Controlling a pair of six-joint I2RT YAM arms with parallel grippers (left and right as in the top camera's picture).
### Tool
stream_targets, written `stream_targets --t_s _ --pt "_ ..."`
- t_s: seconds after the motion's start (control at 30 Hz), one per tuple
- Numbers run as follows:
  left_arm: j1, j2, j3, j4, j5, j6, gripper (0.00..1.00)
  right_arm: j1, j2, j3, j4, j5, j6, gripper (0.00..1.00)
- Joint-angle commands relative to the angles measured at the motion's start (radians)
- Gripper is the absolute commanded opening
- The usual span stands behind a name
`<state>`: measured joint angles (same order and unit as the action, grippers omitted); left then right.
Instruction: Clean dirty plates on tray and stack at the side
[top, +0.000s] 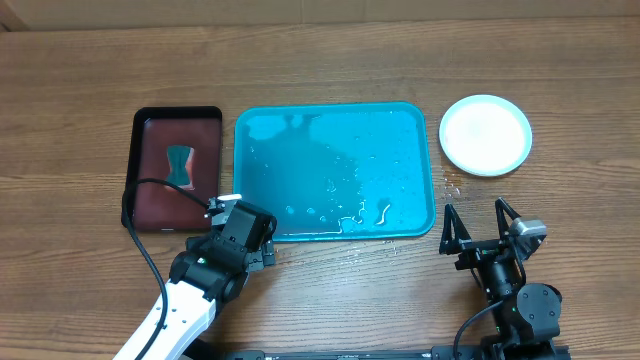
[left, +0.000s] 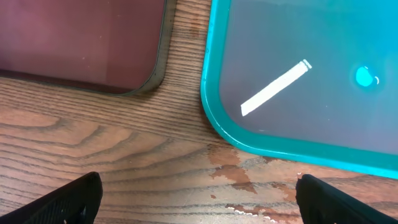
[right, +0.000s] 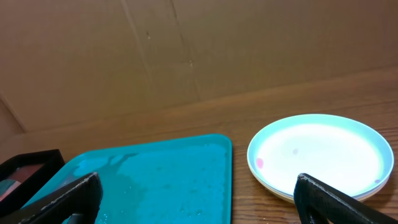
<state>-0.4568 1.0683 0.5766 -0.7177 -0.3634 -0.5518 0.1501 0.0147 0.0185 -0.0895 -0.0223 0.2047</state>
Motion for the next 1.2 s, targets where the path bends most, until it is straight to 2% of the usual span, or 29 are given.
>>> stream_targets --t_s 0.0,0.53,0.67,0.87,1.0,1.17 --pt "-0.002 0.005 -0.003 0.000 -0.002 -0.021 1.00 -0.006 -0.012 -0.011 0.008 -0.005 -0.019 1.00" --pt "0.000 -0.026 -0.004 -0.001 -0.003 -0.021 1.00 -0.006 -0.012 -0.011 0.008 -0.005 -0.019 1.00" --pt "0.031 -0.164 -0.007 0.014 -0.032 -0.022 1.00 -0.006 -0.012 -0.011 0.008 -0.005 -0.019 1.00" --pt "0.209 -0.429 -0.057 0.173 0.143 -0.022 1.00 -0.006 -0.012 -0.011 0.008 -0.005 -0.019 1.00" --pt "0.341 -0.576 -0.126 0.207 0.260 -0.070 1.00 -0.006 -0.012 -0.011 0.008 -0.005 -0.019 1.00" --pt "0.418 -0.742 -0.209 0.207 0.252 -0.114 1.00 -0.006 -0.012 -0.011 0.008 -0.005 -0.019 1.00"
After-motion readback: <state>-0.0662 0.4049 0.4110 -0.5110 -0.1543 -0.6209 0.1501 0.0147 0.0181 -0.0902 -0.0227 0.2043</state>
